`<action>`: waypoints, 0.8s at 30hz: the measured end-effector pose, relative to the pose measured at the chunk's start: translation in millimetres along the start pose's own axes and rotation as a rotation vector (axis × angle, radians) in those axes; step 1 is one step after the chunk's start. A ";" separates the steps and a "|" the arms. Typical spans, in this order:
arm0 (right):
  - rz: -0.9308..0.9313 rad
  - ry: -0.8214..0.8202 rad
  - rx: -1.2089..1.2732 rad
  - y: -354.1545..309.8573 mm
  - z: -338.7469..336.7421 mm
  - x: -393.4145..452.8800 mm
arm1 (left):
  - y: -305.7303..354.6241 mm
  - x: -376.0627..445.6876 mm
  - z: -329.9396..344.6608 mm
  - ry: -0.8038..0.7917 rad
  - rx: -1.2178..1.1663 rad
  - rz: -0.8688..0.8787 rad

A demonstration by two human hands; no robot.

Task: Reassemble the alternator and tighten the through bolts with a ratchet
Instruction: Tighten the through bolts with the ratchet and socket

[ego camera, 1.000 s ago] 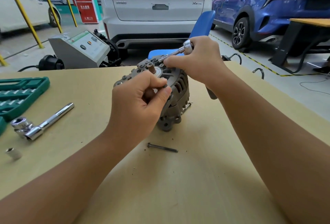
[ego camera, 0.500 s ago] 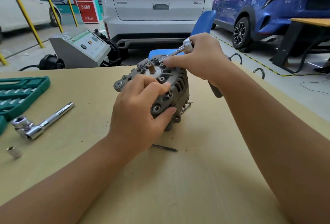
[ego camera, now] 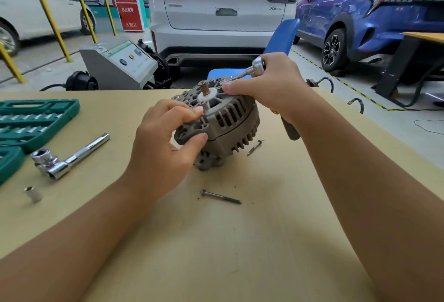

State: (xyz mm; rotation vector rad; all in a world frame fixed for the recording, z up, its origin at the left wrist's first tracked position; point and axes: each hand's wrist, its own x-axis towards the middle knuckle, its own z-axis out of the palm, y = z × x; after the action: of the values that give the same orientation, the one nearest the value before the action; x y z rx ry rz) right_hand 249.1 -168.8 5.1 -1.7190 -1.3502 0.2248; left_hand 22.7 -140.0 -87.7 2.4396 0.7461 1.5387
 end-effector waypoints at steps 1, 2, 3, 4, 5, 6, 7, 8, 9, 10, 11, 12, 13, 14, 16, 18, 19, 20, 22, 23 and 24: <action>0.003 -0.006 0.009 0.6 0.5 -0.3 | 1.2 -1.1 1.0 0.015 0.014 0.003; 0.010 -0.012 0.018 0.6 0.3 -0.3 | 2.8 -2.6 2.3 0.029 0.030 0.016; 0.020 -0.018 0.031 0.3 -0.1 0.1 | 4.1 -4.0 3.6 0.040 0.039 0.035; 0.031 -0.025 0.044 0.0 -0.9 0.7 | 4.9 -5.2 4.5 0.044 0.036 0.053; 0.042 -0.034 0.053 -0.2 -2.0 1.3 | 5.1 -5.7 5.0 0.039 0.023 0.068; 0.052 -0.045 0.063 -0.1 -3.8 1.6 | 4.8 -5.7 5.1 0.027 0.007 0.085; 0.062 -0.055 0.073 0.5 -6.3 1.8 | 4.3 -5.3 5.3 0.015 -0.002 0.108; 0.076 -0.070 0.078 1.4 -9.8 2.0 | 4.2 -4.7 5.6 0.003 0.000 0.136; 0.092 -0.094 0.078 2.9 -14.0 2.4 | 4.3 -3.9 6.1 -0.007 0.006 0.163; 0.112 -0.129 0.079 5.1 -19.1 3.1 | 4.6 -3.1 7.0 -0.014 0.010 0.185; 0.134 -0.172 0.083 7.9 -24.3 4.0 | 5.0 -2.2 8.3 -0.020 0.010 0.201; 0.158 -0.216 0.090 11.4 -29.7 5.0 | 5.6 -1.4 9.9 -0.027 0.009 0.215; 0.182 -0.258 0.097 15.4 -34.7 6.0 | 6.2 -1.0 11.3 -0.036 0.010 0.231; 0.201 -0.298 0.105 19.7 -39.3 6.6 | 6.6 -1.0 12.4 -0.048 0.016 0.249; 0.230 -0.379 0.131 28.4 -47.6 7.2 | 7.4 -1.3 13.5 -0.075 0.038 0.297; 0.250 -0.456 0.141 36.3 -55.3 6.6 | 9.1 -1.8 14.3 -0.099 0.058 0.342; 0.260 -0.485 0.132 39.2 -59.1 5.8 | 10.7 -1.8 15.0 -0.109 0.053 0.354; 0.268 -0.504 0.116 41.2 -63.2 4.8 | 12.7 -1.7 15.8 -0.118 0.035 0.356; 0.267 -0.512 0.084 42.6 -70.5 3.1 | 19.5 -1.5 18.4 -0.115 0.000 0.337; 0.260 -0.501 0.088 42.2 -73.7 2.8 | 24.1 -1.3 20.2 -0.091 0.006 0.315; 0.255 -0.477 0.113 41.0 -76.6 2.7 | 29.3 -1.1 22.3 -0.054 0.032 0.286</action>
State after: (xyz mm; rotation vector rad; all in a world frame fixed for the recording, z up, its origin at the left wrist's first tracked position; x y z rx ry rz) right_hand 325.8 -206.8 19.7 -1.8059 -1.4105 0.8855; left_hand 51.4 -163.1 -87.4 2.6947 0.4285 1.5540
